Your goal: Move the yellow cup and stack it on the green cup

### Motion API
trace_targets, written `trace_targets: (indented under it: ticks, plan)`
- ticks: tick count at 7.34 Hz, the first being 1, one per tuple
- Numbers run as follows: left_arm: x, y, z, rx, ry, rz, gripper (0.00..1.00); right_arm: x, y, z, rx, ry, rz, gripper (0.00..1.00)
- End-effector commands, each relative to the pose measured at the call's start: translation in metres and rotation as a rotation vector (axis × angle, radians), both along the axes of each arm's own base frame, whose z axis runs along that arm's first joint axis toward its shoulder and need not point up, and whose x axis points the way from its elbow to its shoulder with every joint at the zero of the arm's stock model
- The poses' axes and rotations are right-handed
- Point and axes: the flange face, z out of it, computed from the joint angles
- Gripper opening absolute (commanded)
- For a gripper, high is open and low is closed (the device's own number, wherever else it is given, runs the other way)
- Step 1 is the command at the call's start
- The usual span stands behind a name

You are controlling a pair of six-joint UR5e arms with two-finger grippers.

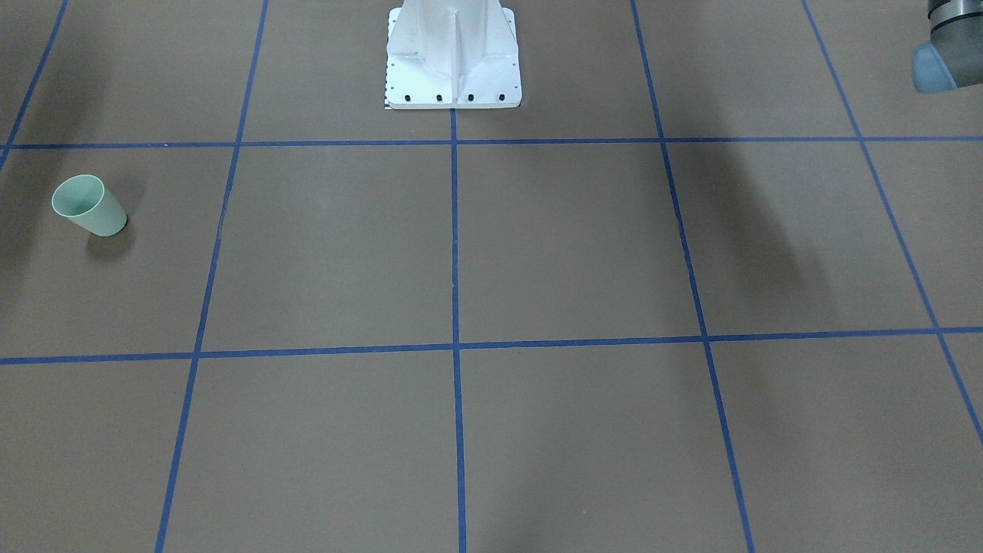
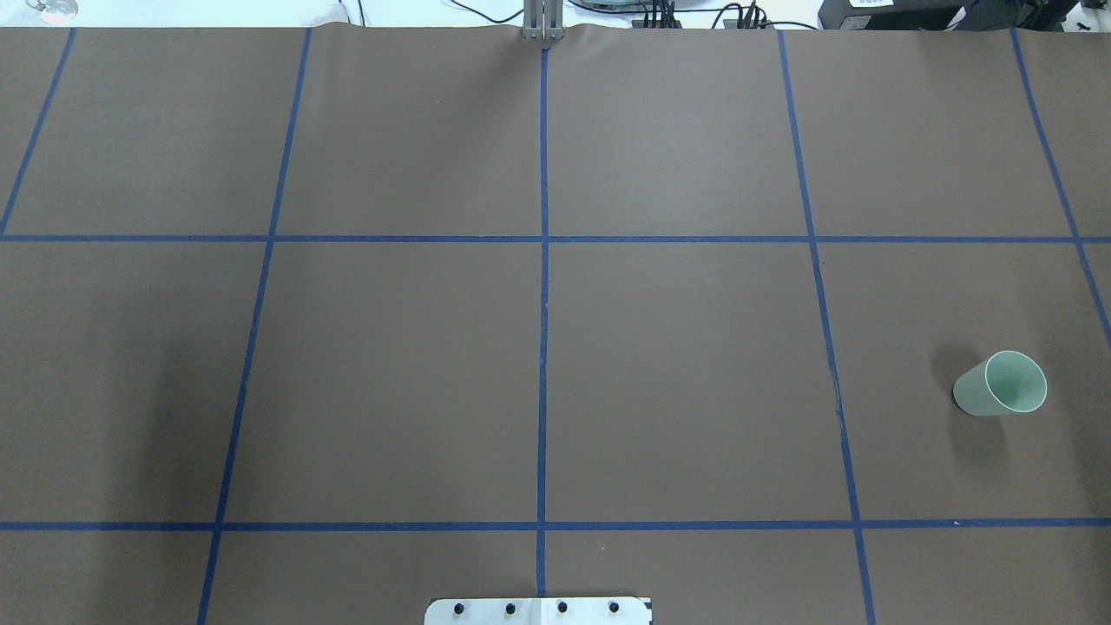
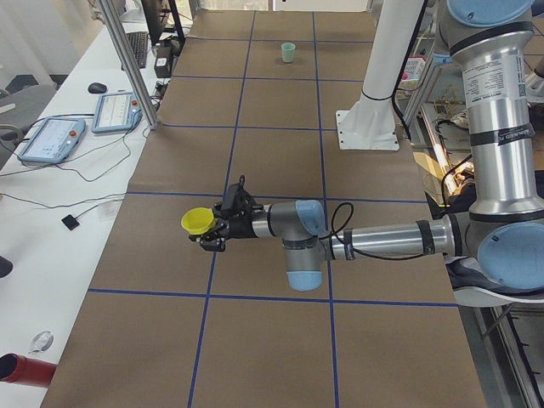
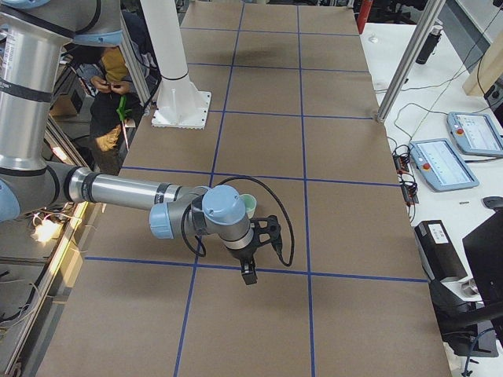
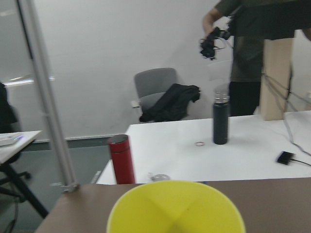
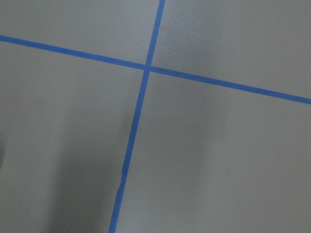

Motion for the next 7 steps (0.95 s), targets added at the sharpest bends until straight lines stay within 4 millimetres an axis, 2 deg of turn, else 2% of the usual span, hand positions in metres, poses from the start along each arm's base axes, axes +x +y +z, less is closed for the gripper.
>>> trace_targets:
  ticks: [1,2,3,4,5,6,7]
  plan:
    - [0.022,-0.015,-0.093,0.196,0.061,0.165,0.41,0.001,-0.008,-0.012,0.019,-0.001,0.008,1.0]
    - [0.032,-0.033,-0.134,0.283,0.082,0.195,0.46,0.001,-0.019,-0.024,0.037,-0.006,0.02,1.0]
    - [0.049,-0.044,-0.16,0.335,0.096,0.242,0.45,0.0,-0.025,-0.032,0.054,-0.034,0.011,1.0]
    - [0.08,-0.047,-0.185,0.389,0.102,0.4,0.41,-0.002,-0.04,-0.05,0.097,-0.079,-0.004,0.99]
    - [0.101,-0.04,-0.197,0.42,0.106,0.493,0.31,-0.005,-0.055,-0.072,0.145,-0.127,-0.024,0.99]
    - [0.139,-0.024,-0.202,0.497,0.091,0.588,0.21,-0.009,-0.063,-0.093,0.179,-0.188,-0.043,0.99]
    - [0.196,-0.011,-0.219,0.593,0.059,0.684,0.26,-0.014,-0.071,-0.115,0.214,-0.249,-0.069,0.99]
